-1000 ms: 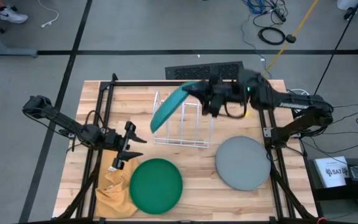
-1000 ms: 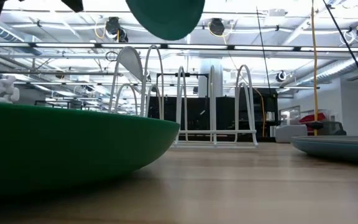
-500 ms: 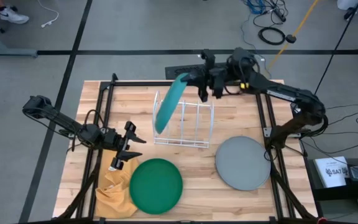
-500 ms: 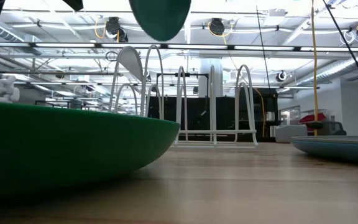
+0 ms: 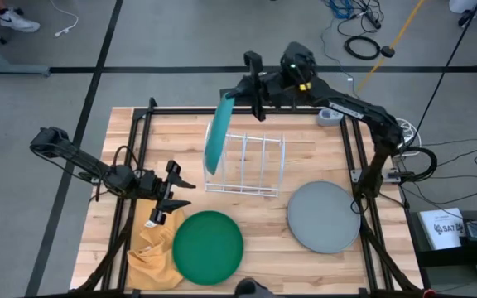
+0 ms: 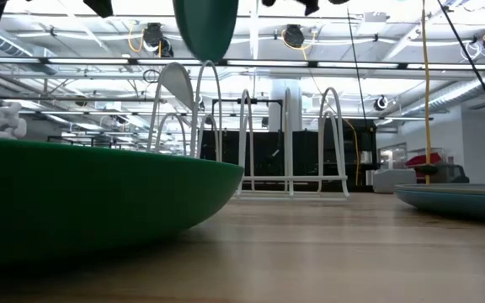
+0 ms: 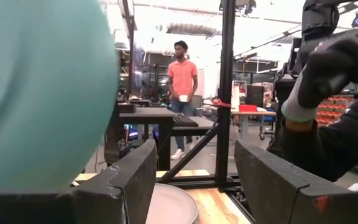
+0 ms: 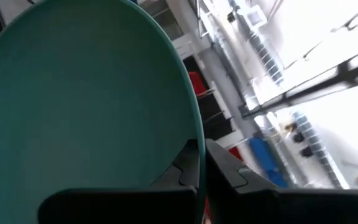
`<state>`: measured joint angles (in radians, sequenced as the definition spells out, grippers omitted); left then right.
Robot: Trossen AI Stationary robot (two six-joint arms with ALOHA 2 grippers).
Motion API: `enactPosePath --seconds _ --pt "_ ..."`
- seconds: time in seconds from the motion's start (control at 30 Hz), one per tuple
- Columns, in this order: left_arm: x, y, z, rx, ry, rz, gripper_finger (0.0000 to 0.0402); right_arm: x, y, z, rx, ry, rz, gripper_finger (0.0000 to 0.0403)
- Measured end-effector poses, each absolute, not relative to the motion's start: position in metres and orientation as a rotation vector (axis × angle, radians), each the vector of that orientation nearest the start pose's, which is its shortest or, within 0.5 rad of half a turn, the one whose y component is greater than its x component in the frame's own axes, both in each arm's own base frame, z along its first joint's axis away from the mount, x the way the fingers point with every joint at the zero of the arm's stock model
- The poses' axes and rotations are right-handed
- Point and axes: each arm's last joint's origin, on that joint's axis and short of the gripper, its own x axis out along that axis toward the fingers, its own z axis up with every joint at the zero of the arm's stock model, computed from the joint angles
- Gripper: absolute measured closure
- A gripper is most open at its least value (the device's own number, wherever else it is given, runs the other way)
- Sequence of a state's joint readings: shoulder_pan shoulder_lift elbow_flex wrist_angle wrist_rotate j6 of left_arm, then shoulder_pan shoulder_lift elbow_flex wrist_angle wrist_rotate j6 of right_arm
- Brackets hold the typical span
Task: Sort dishes
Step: Put the light blue plate in the white dish rack
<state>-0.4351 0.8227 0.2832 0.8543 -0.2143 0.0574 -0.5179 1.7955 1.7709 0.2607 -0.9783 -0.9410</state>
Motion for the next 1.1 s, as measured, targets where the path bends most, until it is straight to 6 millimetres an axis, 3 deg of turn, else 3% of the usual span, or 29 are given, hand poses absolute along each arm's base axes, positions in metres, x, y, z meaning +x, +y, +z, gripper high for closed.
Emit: enactPosePath --seconds 0.17,0.67,0.93,1.1 --pt "0.16 -0.067 0.252 -0.041 -0.297 -0.208 0.0185 0.381 -0.198 0.407 -1.008 -0.326 0.382 0.0402" --pt "0.16 -0.068 0.248 -0.031 -0.265 -0.209 0.0185 0.413 -0.22 0.345 -0.838 -0.209 0.45 0.0402" --pt "0.161 -0.068 0.247 -0.026 -0.247 -0.209 0.0185 0.415 -0.226 0.334 -0.753 -0.139 0.42 0.0399" --pt "0.161 -0.068 0.247 -0.028 -0.246 -0.21 0.0185 0.416 -0.225 0.335 -0.717 -0.116 0.393 0.0362"
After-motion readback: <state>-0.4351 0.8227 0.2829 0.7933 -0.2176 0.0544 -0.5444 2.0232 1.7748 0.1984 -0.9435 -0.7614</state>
